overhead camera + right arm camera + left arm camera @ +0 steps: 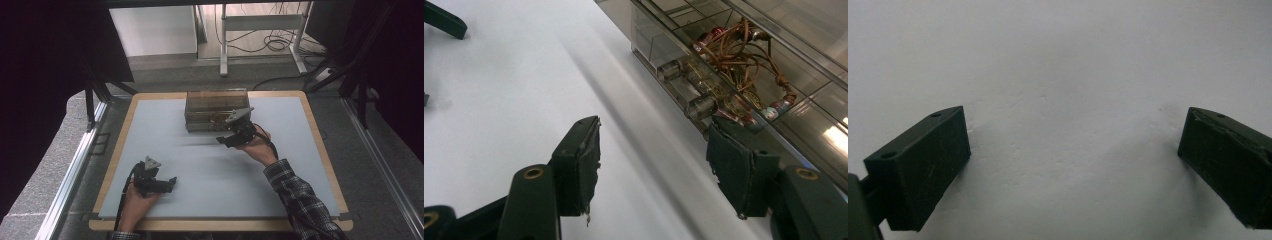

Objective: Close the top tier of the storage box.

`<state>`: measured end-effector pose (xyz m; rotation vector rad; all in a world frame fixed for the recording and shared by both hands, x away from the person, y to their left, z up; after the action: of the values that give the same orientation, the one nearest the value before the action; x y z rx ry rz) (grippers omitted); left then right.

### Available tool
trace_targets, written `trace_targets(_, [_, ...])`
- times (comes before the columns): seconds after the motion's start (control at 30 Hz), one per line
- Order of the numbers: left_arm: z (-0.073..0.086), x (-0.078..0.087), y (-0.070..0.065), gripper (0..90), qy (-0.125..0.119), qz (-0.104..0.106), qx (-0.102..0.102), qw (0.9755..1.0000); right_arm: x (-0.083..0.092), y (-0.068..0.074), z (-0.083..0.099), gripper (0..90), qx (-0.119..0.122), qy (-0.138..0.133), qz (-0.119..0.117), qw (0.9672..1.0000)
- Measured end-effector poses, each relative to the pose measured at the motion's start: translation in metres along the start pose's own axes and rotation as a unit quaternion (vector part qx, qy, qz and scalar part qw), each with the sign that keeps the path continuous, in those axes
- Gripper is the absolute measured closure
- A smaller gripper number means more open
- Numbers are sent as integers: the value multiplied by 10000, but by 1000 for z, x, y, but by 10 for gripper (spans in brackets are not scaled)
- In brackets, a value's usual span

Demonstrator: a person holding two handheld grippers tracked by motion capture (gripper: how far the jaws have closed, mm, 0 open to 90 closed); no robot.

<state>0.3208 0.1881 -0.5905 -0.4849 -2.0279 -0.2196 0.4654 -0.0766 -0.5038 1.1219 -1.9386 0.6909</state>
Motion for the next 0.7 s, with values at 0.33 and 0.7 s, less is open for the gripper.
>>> trace_targets(0.33, [0,0,0,4,-1,1,1,10000,-3,-2,-2,376,14,20,54,10000])
trace_targets(0.7, [0,0,0,4,-20,3,19,10000,-4,-4,-4,372,19,46,84,10000])
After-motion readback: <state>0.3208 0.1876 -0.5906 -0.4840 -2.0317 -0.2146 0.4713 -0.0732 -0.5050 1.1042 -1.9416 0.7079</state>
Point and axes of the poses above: each handheld gripper's, and its own axes: x roughly backward along the jaws, z roughly out of its underside, y roughly to its left, the point moved 5 cm from there along -x, roughly forward along the jaws, and after that the axes turned 14 degrees about y, right-handed, at the moved point
